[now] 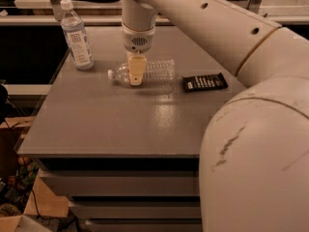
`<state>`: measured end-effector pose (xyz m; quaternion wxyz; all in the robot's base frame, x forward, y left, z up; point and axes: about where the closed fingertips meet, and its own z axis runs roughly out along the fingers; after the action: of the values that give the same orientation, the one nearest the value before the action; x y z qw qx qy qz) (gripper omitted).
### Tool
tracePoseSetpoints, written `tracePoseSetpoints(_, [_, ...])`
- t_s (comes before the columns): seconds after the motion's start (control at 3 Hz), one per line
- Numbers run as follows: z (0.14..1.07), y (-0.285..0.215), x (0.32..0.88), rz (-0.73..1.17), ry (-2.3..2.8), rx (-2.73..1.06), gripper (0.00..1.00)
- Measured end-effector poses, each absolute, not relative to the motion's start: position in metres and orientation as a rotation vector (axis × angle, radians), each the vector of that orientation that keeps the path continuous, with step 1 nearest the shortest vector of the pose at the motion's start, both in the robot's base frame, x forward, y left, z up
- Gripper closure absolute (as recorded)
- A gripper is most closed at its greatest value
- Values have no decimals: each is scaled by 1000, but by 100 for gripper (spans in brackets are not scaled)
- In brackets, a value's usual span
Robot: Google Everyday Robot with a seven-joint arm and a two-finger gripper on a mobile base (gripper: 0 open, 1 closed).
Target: Place water bottle upright
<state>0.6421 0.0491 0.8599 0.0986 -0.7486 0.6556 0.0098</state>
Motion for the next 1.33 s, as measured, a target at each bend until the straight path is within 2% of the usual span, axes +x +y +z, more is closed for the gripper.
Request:
tracePoseSetpoints(0.67, [862, 57, 643, 82, 1910, -2210, 89])
tracePoseSetpoints(1.0, [883, 63, 643, 136, 1834, -2178, 100])
tracePoseSetpoints(1.33, [919, 72, 643, 245, 1700, -2094, 100])
